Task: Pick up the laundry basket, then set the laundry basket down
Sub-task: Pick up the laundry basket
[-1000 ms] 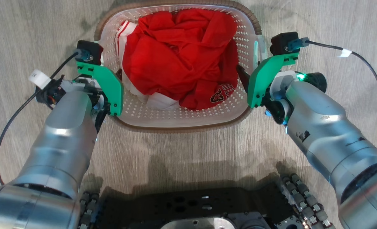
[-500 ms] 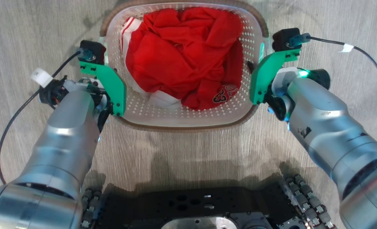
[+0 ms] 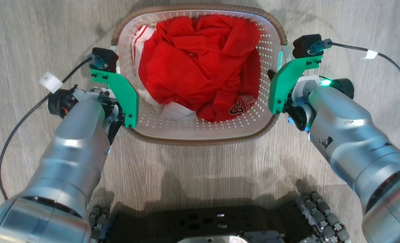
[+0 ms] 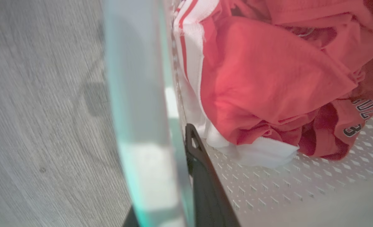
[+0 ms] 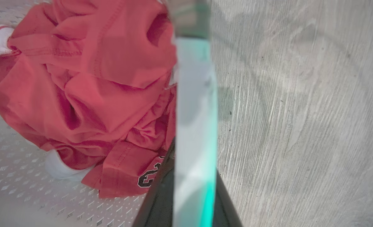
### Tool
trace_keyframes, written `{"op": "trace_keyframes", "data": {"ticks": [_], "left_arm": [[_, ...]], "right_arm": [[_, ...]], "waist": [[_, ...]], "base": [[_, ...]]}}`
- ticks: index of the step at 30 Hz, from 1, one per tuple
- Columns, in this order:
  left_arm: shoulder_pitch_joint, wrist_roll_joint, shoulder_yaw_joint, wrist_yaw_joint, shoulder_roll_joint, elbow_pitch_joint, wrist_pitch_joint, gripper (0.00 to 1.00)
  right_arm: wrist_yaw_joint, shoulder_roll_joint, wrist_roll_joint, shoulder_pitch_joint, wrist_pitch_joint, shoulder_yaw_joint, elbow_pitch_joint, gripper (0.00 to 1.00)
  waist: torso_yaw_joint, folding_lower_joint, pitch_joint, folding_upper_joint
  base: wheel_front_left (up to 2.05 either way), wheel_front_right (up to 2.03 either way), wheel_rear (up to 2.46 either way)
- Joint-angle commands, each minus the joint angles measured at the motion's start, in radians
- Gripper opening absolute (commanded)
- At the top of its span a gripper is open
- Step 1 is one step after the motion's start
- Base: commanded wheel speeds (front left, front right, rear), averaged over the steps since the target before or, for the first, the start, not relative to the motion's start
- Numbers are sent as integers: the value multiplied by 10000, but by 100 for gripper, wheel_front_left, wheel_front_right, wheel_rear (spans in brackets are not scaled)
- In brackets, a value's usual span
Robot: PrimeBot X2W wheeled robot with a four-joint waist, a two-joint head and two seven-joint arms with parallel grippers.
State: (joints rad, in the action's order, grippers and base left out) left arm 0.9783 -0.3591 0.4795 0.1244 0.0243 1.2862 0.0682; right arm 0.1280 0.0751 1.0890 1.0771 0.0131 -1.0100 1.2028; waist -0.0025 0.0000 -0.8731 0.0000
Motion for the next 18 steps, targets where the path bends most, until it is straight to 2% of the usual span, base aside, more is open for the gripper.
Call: {"op": "trace_keyframes", "data": {"ticks": [1,7,12,18], "left_arm": [[-479,-47,185,58,262,-212,92,0],[-1095,-960,1193,61,261,-659,672,0],[-1423,-1281,1863,62,261,-559,736,0],[-2180,-2205,2678,62,260,-863,1667,0]], "right_arm": [[27,-32,65,-595,35,-176,-153,0],[27,119,171,-949,445,-590,-187,0],[27,190,336,-1360,820,-882,-187,0],[27,296,542,-2086,1592,-1376,-339,0]], "waist": [[-21,0,199,0],[-75,0,1113,0],[-149,0,2202,0],[-153,0,3769,0]], "base": [[0,0,0],[0,0,0],[0,0,0],[0,0,0]]}}
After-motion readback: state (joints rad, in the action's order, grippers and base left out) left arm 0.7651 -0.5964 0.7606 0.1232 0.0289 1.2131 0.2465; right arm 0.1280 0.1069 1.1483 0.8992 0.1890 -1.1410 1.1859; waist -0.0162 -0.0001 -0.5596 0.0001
